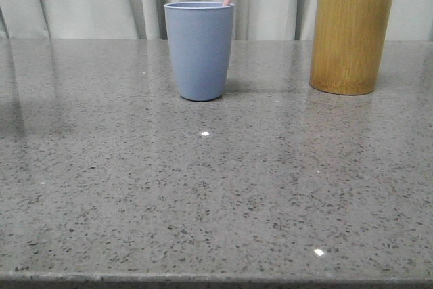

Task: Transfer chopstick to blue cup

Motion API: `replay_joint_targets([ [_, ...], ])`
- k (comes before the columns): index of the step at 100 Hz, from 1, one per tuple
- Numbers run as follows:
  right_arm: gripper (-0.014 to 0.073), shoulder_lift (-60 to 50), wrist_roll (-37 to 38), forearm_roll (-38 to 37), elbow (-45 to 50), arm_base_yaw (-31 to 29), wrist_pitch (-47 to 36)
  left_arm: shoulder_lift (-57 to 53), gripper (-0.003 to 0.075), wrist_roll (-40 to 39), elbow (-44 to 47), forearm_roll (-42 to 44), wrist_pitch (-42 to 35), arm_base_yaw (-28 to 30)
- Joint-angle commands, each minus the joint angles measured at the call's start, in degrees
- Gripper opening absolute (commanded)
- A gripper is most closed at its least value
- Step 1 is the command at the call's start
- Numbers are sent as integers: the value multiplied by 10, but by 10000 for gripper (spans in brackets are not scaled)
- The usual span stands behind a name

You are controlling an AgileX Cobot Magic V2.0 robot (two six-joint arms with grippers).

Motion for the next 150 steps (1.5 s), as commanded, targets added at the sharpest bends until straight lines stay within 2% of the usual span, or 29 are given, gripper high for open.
replay_joint_targets([
  [1, 444, -38, -4, -7, 26, -4, -33, -12, 430, -3, -15, -1, -33, 2],
  [25, 443, -68, 25, -7, 69, -4, -37, -12, 429, -3, -15, -6, -30, 2],
  [34, 416, -68, 38, -7, 69, -4, -50, -12, 396, -3, -15, -6, -24, 2],
  [43, 289, -68, 38, -7, 69, -4, -59, -12, 301, -3, -15, -6, -18, 2],
  [55, 32, -68, 38, -7, 69, -4, -61, -12, 71, -3, -15, -6, -16, 2],
  [56, -13, -68, 38, -7, 69, -4, -61, -12, 44, -3, -15, -6, -16, 2],
  [57, -13, -68, 38, -7, 69, -4, -62, -12, 44, -3, -15, -6, -16, 2],
  [60, -76, -68, 38, -7, 69, -4, -62, -12, -22, -3, -15, -6, -16, 2],
  [150, -68, -68, 38, -7, 69, -4, -64, -12, -19, -3, -15, -6, -16, 2],
])
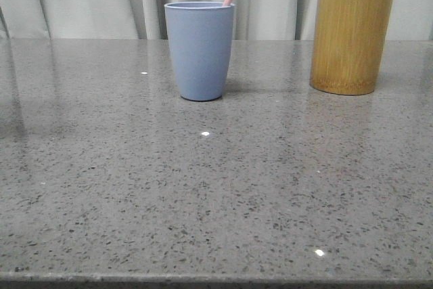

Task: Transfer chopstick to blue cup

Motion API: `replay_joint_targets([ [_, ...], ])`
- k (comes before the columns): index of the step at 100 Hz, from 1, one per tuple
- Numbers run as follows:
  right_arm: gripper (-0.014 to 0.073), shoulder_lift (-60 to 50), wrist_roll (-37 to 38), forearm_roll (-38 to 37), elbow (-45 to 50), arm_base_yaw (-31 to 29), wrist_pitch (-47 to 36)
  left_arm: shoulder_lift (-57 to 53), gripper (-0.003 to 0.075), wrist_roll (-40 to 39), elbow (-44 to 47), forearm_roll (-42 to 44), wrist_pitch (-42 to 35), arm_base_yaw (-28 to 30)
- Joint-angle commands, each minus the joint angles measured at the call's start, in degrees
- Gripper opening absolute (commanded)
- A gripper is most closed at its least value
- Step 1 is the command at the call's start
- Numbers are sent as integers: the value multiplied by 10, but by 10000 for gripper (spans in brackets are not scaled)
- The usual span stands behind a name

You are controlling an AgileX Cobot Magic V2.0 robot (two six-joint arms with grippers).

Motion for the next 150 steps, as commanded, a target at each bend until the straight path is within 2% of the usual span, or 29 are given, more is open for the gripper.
replay_joint_targets([
  [1, -68, -2, -1, -6, -13, -4, -46, -12, -19, -3, -15, -5, -31, 2],
  [12, -68, -2, -1, -6, -13, -4, -46, -27, -19, -3, 6, 30, -72, 2],
  [23, -68, -2, -1, -6, -13, -4, -46, -67, -19, -3, 56, 26, -171, 2],
  [41, -68, -2, -1, -6, -13, -4, -46, -180, -19, -3, 205, 26, -358, 2],
  [54, -68, -2, -1, -6, -13, -4, -46, -288, -19, 3, 324, 30, -421, 2],
  [78, -68, -2, -1, -6, -13, -4, -46, -504, -19, 3, 502, 25, -427, 57],
  [102, -68, -2, -1, -6, -13, -4, -46, -666, -19, 3, 583, 25, -397, 125],
  [150, -68, -1, -1, -6, -13, -4, -46, -666, -19, 3, 594, 36, -377, 134],
])
